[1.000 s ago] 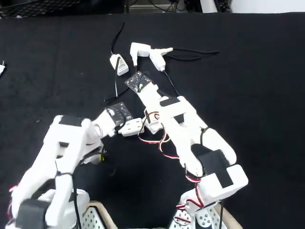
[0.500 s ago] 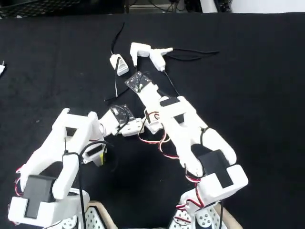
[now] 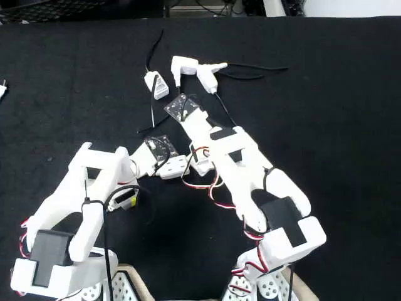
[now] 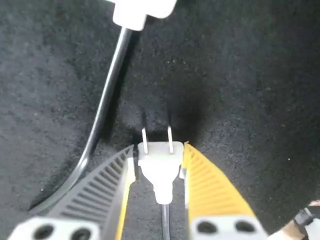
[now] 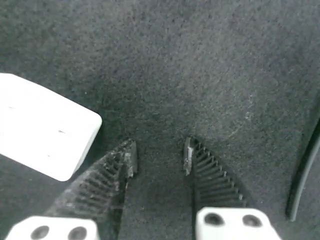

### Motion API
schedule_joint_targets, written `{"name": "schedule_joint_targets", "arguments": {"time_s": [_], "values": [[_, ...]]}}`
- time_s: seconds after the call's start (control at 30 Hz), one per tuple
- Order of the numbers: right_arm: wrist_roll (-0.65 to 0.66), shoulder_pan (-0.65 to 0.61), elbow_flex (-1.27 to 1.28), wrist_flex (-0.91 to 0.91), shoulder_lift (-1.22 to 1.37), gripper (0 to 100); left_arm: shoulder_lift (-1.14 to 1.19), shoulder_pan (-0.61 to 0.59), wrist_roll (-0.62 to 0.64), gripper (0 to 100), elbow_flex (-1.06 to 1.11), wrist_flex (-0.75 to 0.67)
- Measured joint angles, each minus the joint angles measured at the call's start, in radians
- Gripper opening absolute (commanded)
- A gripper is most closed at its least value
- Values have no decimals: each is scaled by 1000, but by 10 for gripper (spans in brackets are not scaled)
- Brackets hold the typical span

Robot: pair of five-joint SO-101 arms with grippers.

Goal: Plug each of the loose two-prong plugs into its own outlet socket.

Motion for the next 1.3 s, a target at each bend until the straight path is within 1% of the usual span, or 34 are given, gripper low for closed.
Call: {"name": "schedule_joint_targets", "arguments": {"time_s": [0.1, 0.2, 0.3, 0.43, 0.63, 0.77, 0.87, 0.97, 1.13, 1.3], "values": [[0, 0, 0, 0, 0, 152, 0, 0, 9, 30, -28, 2], [0, 0, 0, 0, 0, 152, -2, -15, 71, 29, -100, 40], [0, 0, 0, 0, 0, 152, -60, -23, 127, 29, -155, 55], [0, 0, 0, 0, 0, 152, -215, -26, 190, 29, -175, 58], [0, 0, 0, -3, 0, 152, -520, -26, 308, 29, -181, 40], [0, 0, 0, -3, 0, 152, -687, -58, 437, 28, -184, -43], [0, -2, 8, -3, -15, 152, -750, -60, 546, 28, -184, -83], [0, -11, 38, -14, -46, 152, -776, -60, 629, 28, -184, -114], [0, -18, 95, -94, -72, 152, -781, -48, 775, 28, -184, -196], [0, -21, 97, -101, -78, 152, -781, -28, 1008, 28, -189, -299]]}}
